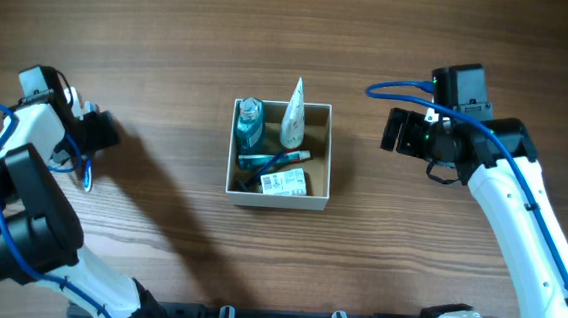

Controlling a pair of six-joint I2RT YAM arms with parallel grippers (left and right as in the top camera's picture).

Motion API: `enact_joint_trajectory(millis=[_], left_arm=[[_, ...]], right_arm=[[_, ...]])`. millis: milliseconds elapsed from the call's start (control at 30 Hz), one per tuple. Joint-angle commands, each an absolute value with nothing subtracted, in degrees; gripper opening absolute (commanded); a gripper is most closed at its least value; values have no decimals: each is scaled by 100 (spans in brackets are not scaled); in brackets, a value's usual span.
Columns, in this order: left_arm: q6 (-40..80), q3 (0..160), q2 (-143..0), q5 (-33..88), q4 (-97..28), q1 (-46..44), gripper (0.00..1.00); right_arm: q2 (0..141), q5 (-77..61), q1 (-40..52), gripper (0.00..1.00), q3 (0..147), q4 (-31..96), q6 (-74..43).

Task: Pack container
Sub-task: 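Grasp the blue toothbrush with the left gripper, then lay the toothbrush into the box with the left gripper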

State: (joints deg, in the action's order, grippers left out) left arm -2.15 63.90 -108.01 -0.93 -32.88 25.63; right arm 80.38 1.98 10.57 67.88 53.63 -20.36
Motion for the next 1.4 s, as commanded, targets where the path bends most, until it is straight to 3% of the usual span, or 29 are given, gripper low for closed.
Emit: enact_joint_trajectory(millis=[0, 33, 100, 200, 333, 367, 533, 633, 700, 867, 1067, 1200, 1333, 1367], left_arm=[[-294, 6396, -11061, 176, -3232, 2580, 93], [-290, 6399, -11065, 196, -3229, 2578, 82], [-287, 6399, -11065, 193, -3236, 2578, 47], [-290, 6399, -11059, 193, -3256, 2578, 30], [-290, 6399, -10965, 193, -3271, 2578, 18], [-290, 6401, -10895, 193, -3269, 2578, 9], [-250, 6401, -10186, 255, -3336, 2569, 4], [-252, 6410, -9185, 1262, -3395, 2355, 4], [-399, 6410, -8267, 1695, -3505, 1824, 4], [-2875, 6410, -6733, 1754, -4421, -845, 4], [-3892, 6407, -7129, 1754, -4836, -2917, 4], [-3992, 6407, -7948, 1752, -4772, -3240, 4], [-4010, 6407, -8532, 1494, -4174, -3236, 11], [-4010, 6410, -8534, 1492, -4064, -3236, 19]], right_arm=[[8053, 314, 1063, 100, 6775, 5360, -2099], [8053, 314, 1063, 100, 6775, 5360, -2102], [8053, 314, 1063, 100, 6775, 5363, -2099], [8053, 314, 1063, 100, 6775, 5363, -2102], [8053, 314, 1063, 100, 6775, 5363, -2099], [8053, 314, 1063, 100, 6775, 5363, -2102], [8053, 314, 1063, 100, 6775, 5360, -2097], [8053, 314, 1063, 100, 6775, 5354, -2099], [8051, 314, 1063, 100, 6775, 5319, -2287], [8051, 311, 1063, 100, 6775, 5170, -2764], [8051, 292, 1063, 100, 6775, 5168, -2867], [8051, 292, 1063, 100, 6775, 5190, -2864], [8051, 294, 1063, 100, 6775, 5207, -2858], [8051, 294, 1063, 100, 6775, 5212, -2845]])
